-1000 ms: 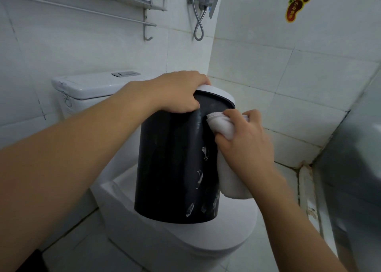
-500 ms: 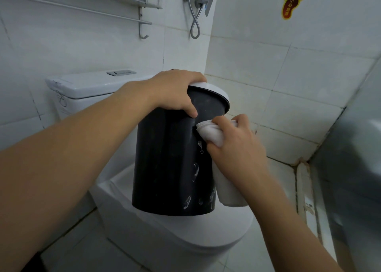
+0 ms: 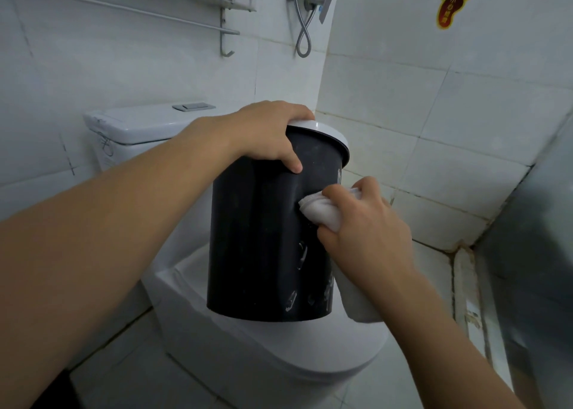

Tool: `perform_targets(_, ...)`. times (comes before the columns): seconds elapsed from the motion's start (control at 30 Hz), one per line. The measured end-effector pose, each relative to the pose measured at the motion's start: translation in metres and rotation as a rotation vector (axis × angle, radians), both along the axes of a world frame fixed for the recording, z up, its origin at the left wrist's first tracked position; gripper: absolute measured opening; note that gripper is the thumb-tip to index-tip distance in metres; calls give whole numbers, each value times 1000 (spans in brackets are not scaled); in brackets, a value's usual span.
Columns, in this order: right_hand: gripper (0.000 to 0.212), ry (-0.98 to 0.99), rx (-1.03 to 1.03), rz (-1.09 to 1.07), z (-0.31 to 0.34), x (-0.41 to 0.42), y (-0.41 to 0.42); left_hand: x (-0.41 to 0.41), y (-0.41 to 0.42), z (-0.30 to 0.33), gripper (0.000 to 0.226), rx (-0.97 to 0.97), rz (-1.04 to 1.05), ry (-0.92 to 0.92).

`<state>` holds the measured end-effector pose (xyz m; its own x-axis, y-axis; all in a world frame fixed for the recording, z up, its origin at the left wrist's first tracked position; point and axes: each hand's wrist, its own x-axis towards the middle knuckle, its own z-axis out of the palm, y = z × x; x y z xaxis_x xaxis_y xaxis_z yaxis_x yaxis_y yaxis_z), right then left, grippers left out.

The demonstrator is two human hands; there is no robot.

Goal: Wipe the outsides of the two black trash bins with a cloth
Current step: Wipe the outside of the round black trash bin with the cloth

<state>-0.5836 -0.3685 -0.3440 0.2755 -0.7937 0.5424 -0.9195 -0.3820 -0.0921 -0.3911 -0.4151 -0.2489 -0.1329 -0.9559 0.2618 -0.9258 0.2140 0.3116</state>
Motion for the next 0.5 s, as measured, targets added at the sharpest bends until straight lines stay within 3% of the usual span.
perform_targets(0.2, 32, -50, -28, -17, 3, 1, -6, -8, -4, 1, 86, -19, 0, -44)
perform_targets(0.5, 32, 89, 33, -36, -1, -4, 11, -8, -5, 1, 86, -7, -8, -17)
